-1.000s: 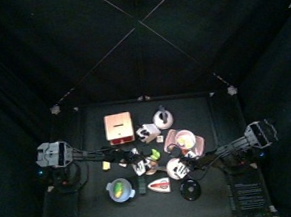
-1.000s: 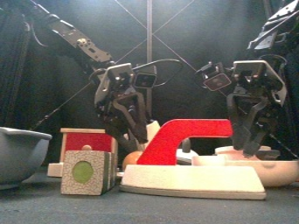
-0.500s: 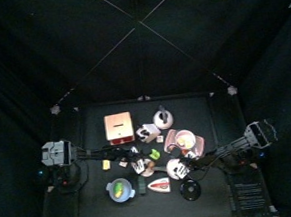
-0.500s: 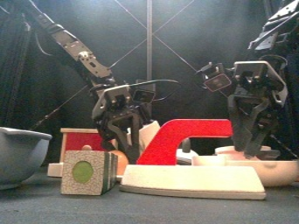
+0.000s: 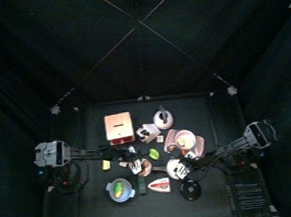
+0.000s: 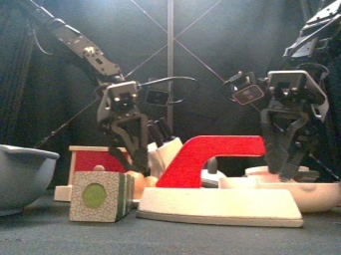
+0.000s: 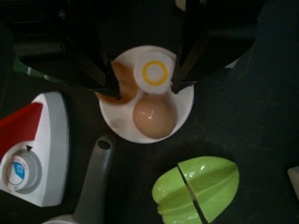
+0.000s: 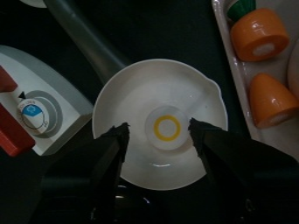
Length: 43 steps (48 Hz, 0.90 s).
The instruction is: Grab egg half
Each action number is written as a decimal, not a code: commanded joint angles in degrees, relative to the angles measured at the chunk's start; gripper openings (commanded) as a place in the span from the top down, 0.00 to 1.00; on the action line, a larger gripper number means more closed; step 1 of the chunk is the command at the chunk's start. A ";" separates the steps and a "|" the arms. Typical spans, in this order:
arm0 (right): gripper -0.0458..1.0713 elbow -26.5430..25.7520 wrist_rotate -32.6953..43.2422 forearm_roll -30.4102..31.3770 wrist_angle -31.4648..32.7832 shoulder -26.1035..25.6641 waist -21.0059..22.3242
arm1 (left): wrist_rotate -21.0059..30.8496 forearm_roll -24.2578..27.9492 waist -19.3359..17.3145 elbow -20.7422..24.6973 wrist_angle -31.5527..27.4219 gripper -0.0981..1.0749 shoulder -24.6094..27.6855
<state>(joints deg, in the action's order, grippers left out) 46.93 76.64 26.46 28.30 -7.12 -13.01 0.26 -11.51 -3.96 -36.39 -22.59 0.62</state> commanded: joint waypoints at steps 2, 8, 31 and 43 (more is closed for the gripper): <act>0.15 -0.44 -0.09 0.18 -0.18 -0.70 -0.09 | 0.00 1.58 0.26 -0.79 0.53 0.17 -2.55; 0.15 -0.62 0.00 0.09 -0.18 -0.53 -0.18 | 0.09 4.92 0.62 -3.08 1.93 0.16 -1.93; 0.15 -0.97 0.00 -0.09 -0.18 -0.09 -0.18 | 0.00 8.53 3.96 -18.28 31.64 0.16 -8.61; 0.15 -1.67 0.00 0.53 -0.18 0.70 -0.09 | -0.09 8.17 4.39 -23.91 47.29 0.15 -5.10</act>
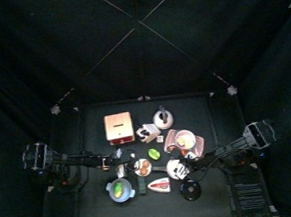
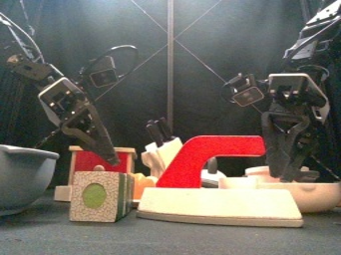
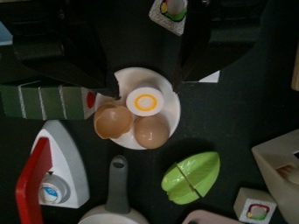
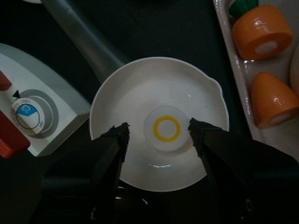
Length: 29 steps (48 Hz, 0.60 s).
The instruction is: Grab egg half
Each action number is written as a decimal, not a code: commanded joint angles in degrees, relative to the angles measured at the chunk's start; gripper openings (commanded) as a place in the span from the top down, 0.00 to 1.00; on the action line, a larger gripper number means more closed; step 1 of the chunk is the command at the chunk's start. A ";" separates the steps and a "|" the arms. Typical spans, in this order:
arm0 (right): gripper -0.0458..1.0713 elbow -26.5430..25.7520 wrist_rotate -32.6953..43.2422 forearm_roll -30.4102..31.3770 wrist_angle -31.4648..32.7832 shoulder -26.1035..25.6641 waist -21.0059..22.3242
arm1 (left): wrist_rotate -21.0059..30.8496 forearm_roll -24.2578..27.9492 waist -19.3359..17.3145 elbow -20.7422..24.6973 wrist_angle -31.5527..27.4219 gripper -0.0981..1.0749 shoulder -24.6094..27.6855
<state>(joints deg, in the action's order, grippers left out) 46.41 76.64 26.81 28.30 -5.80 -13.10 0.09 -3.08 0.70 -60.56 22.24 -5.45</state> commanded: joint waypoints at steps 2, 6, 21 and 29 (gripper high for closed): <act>0.15 -1.14 0.00 0.18 -0.18 -0.53 -0.09 | 0.00 -0.53 -0.35 0.35 3.16 0.14 1.76; 0.15 -1.14 -0.09 0.18 -0.18 -0.53 -0.18 | 0.09 -0.62 -0.26 0.79 3.78 0.08 4.22; 0.15 -0.88 -0.09 0.18 -0.18 -0.53 -0.09 | -0.09 -1.14 -0.26 2.99 4.57 0.05 8.35; 0.15 -0.79 -0.09 0.26 -0.18 -0.53 -0.09 | -0.18 -1.14 -0.26 4.39 4.75 0.05 10.90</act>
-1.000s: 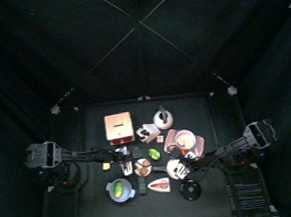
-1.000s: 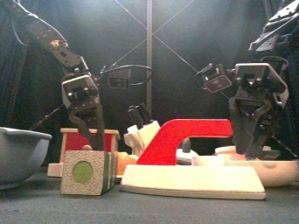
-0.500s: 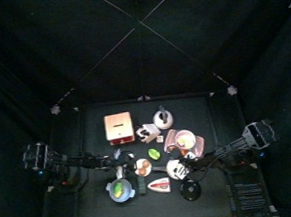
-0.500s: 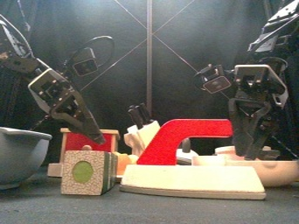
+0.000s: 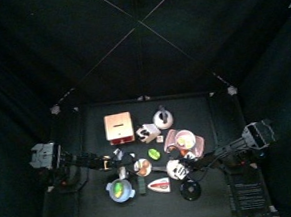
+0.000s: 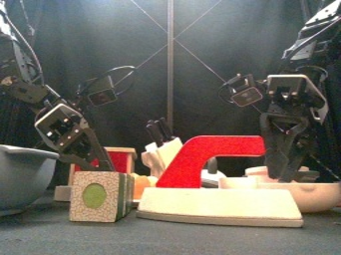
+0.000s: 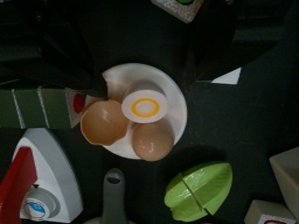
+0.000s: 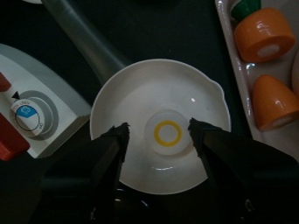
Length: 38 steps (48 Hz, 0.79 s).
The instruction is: Grab egg half
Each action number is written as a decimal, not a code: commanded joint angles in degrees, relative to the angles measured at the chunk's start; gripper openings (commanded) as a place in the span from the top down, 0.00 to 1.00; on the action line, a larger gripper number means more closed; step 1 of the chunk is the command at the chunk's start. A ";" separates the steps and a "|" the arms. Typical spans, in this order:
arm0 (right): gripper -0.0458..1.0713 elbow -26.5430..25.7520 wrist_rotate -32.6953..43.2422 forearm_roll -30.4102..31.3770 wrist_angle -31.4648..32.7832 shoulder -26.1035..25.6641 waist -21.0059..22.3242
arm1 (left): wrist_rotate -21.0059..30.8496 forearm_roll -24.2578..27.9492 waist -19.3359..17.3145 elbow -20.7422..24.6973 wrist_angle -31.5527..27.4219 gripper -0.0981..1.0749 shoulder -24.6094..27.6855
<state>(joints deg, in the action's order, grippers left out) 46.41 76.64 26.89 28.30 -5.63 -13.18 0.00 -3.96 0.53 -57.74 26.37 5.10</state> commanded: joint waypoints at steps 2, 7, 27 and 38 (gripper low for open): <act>0.15 -0.79 -0.09 0.18 -0.18 -0.70 0.00 | -0.09 -0.26 -0.09 2.02 0.62 0.05 0.88; 0.15 -0.70 -0.09 0.09 -0.18 -0.62 0.00 | -0.18 -0.26 -0.18 2.72 0.62 0.05 1.76; 0.15 -0.53 0.00 -0.18 -0.18 -0.62 -0.09 | -0.18 -0.26 -0.35 2.81 1.85 0.13 1.85; 0.15 -0.62 0.00 -0.18 -0.18 -0.62 -0.09 | -0.18 -0.35 -0.35 2.64 1.85 0.23 1.49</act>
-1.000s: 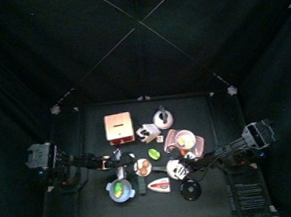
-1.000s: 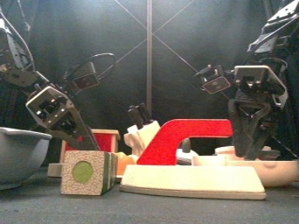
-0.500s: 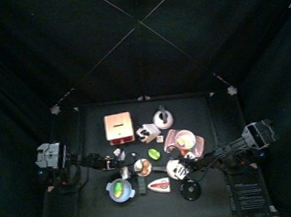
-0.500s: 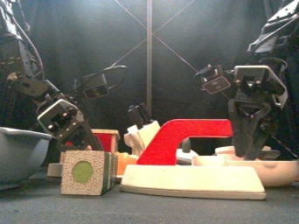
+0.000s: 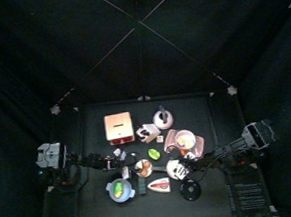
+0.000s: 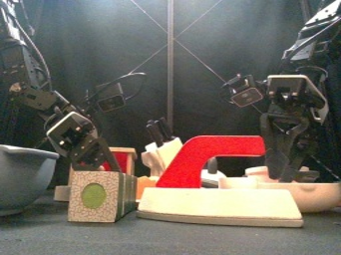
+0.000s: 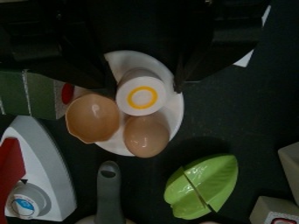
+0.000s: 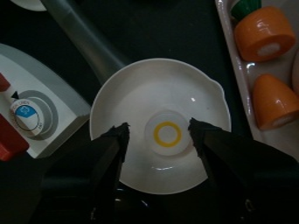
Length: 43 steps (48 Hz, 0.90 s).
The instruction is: Grab egg half
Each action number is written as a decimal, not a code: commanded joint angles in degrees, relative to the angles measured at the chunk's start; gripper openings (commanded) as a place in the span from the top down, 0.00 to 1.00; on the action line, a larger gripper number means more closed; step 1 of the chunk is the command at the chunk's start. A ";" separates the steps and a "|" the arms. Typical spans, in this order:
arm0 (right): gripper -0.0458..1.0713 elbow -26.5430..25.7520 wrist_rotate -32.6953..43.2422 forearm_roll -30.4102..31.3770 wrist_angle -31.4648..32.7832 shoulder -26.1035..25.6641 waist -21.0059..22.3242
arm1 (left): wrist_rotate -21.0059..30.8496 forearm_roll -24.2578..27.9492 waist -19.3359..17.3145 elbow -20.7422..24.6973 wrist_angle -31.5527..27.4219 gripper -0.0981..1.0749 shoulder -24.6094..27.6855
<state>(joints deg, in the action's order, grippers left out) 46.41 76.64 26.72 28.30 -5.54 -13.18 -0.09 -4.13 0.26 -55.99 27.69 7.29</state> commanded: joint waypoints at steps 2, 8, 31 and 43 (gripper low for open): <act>0.15 -0.62 0.00 0.00 -0.18 -0.70 -0.09 | -0.18 -0.09 -0.09 0.88 0.44 0.24 -1.14; 0.15 -0.70 0.00 0.00 -0.18 -0.70 0.00 | -0.26 0.35 0.00 0.62 0.18 0.24 -2.99; 0.15 -2.55 0.00 -2.90 3.78 -2.90 -0.26 | -0.18 6.50 2.46 0.88 -8.70 0.24 -13.80; 0.15 -4.31 0.62 -7.03 10.02 -3.87 -1.49 | -0.18 9.14 1.93 1.58 -12.66 0.24 -15.38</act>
